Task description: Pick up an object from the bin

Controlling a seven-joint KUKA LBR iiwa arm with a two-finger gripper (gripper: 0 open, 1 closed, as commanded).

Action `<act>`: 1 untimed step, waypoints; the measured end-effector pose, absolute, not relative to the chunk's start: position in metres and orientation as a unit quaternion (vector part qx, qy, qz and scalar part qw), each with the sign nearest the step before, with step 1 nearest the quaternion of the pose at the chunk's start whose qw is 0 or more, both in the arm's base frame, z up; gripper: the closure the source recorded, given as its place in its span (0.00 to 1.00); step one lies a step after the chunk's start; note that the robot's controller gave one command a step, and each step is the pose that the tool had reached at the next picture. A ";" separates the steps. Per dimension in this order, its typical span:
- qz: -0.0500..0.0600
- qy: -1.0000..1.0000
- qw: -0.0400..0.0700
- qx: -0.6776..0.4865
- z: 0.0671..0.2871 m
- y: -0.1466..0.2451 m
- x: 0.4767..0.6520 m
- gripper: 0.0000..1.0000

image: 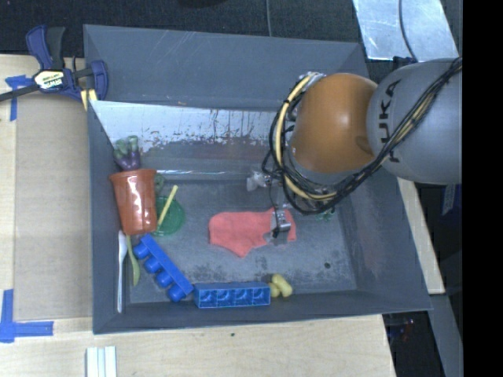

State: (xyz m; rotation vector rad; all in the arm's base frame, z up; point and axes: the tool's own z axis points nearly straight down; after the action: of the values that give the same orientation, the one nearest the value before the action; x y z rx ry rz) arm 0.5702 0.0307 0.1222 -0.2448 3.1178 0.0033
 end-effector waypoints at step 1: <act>0.001 0.999 0.003 -0.039 0.102 0.037 0.560 0.00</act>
Offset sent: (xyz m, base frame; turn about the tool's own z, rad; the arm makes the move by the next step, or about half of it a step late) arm 0.0145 -0.0032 -0.0522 0.0758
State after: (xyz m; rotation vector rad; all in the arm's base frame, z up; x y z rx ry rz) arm 0.5600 0.0372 0.1021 -0.1229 3.1331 0.0031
